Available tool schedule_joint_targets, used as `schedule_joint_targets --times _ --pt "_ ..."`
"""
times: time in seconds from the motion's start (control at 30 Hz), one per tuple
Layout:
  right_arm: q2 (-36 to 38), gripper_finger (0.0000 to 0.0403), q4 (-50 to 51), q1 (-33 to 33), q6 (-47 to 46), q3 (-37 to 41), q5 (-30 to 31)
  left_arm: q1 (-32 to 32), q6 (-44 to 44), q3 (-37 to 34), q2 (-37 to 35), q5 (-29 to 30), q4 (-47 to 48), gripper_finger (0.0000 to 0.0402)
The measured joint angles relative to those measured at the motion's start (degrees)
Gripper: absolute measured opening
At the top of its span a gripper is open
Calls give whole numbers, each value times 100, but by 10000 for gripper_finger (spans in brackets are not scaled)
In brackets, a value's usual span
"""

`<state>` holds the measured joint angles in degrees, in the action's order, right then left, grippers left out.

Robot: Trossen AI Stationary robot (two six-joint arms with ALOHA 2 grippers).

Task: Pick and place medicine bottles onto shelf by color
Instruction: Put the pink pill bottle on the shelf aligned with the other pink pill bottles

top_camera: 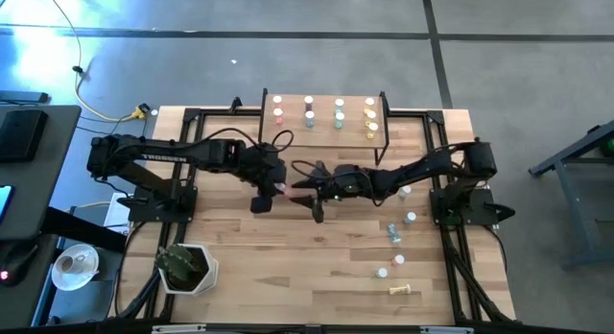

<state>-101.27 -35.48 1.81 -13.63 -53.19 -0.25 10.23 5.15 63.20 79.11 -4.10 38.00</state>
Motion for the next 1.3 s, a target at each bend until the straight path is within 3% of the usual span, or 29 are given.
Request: schedule_joint_targets --times 0.33,0.67,0.9,1.3 --pt "648 206 568 -45 477 4 -20 513 -42 94 -63 -35 396 115" --pt "1479 206 1831 -535 633 2 129 1226 527 1139 -66 214 1371 115" --pt "1619 206 2030 -966 874 2 117 1812 1020 1845 -70 907 1853 115" --pt "1612 206 2407 -1367 866 2 116 2482 1008 2946 115 917 2288 115"
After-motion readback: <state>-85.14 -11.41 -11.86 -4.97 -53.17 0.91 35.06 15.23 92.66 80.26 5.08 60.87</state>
